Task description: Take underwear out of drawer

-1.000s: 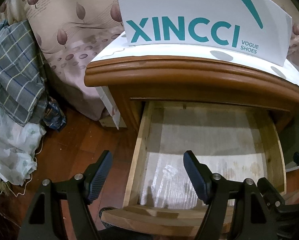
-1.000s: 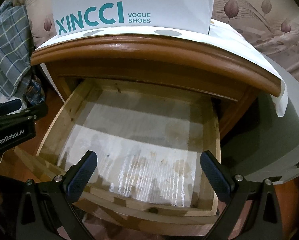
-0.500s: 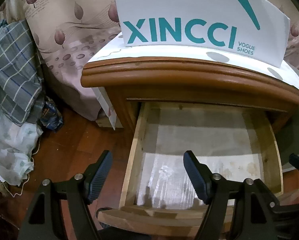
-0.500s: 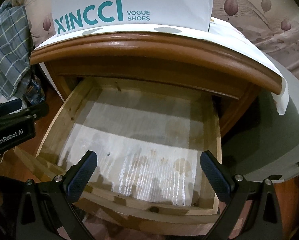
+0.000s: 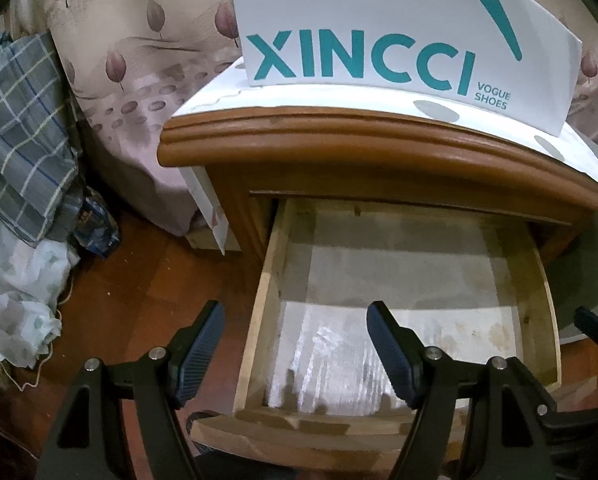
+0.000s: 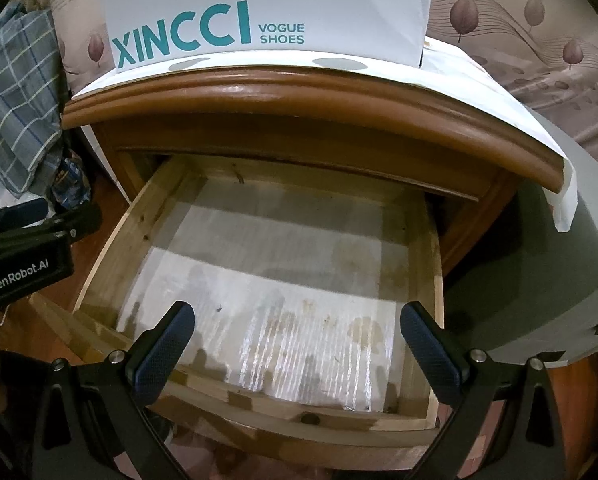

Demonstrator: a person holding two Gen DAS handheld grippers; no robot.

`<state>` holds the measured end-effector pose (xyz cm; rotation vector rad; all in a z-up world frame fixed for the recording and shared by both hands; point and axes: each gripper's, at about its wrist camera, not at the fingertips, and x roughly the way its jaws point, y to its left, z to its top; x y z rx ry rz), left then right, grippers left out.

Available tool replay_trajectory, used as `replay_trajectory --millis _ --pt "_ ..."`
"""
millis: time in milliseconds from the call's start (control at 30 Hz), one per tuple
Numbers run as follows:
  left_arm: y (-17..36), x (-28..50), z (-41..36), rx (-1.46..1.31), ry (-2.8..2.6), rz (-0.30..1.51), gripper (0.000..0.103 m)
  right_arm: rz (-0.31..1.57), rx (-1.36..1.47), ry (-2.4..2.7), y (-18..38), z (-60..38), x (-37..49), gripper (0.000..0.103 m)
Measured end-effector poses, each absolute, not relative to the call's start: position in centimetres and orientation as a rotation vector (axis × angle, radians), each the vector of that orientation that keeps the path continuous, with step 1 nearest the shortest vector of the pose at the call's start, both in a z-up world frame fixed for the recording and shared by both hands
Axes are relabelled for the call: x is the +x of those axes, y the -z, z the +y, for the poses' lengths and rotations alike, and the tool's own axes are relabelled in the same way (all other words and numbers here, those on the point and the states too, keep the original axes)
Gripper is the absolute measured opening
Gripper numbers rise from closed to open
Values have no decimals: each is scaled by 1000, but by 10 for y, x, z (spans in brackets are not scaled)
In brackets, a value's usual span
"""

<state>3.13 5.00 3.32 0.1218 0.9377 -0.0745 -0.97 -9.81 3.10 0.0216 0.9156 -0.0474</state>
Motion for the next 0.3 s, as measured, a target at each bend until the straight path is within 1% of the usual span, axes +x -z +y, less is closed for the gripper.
replay_trajectory --millis 300 --pt "-36 28 44 149 87 924 75 916 8 47 -31 -96 -10 102"
